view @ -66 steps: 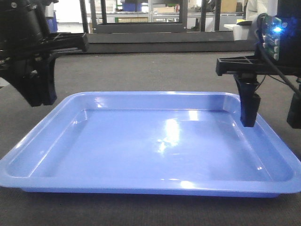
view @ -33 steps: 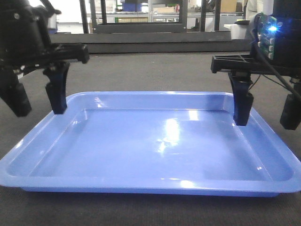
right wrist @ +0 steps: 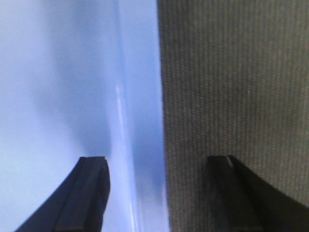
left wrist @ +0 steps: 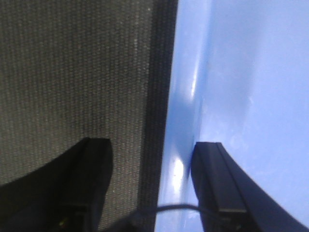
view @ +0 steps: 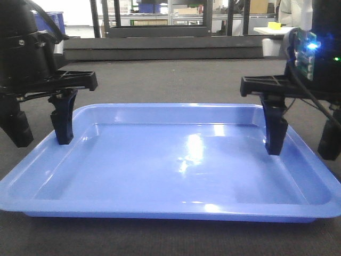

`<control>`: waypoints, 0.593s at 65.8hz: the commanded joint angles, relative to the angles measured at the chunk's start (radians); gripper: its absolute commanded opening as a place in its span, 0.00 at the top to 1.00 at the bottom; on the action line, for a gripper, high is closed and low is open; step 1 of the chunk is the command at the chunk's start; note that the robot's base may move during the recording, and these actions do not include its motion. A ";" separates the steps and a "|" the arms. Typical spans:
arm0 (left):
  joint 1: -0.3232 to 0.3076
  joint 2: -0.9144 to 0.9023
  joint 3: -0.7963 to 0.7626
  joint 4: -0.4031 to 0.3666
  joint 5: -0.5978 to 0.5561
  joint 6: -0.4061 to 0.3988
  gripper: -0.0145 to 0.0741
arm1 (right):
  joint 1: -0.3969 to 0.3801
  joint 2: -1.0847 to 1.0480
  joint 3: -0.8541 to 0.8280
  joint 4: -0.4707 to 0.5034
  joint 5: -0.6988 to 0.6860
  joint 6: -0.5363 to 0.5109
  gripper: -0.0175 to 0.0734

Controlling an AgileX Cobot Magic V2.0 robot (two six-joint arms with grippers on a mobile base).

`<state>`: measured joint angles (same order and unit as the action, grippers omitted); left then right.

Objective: Grab blue tray and place on right shelf
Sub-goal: 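Lower both open grippers over the opposite side rims of the blue tray, then close both grippers on the tray's side rims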

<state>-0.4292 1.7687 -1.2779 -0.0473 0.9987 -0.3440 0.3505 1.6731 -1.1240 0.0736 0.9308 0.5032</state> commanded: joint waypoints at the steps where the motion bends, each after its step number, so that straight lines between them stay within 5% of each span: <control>1: -0.005 -0.038 -0.028 -0.013 -0.015 0.028 0.52 | 0.001 -0.041 -0.019 0.000 -0.031 0.001 0.24; 39: -0.040 -0.036 0.059 -0.075 -0.115 0.037 0.57 | 0.000 -0.038 -0.017 0.000 -0.045 0.001 0.24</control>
<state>-0.4656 1.7787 -1.2060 -0.1051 0.9048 -0.3051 0.3505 1.6747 -1.1211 0.0751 0.9081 0.5032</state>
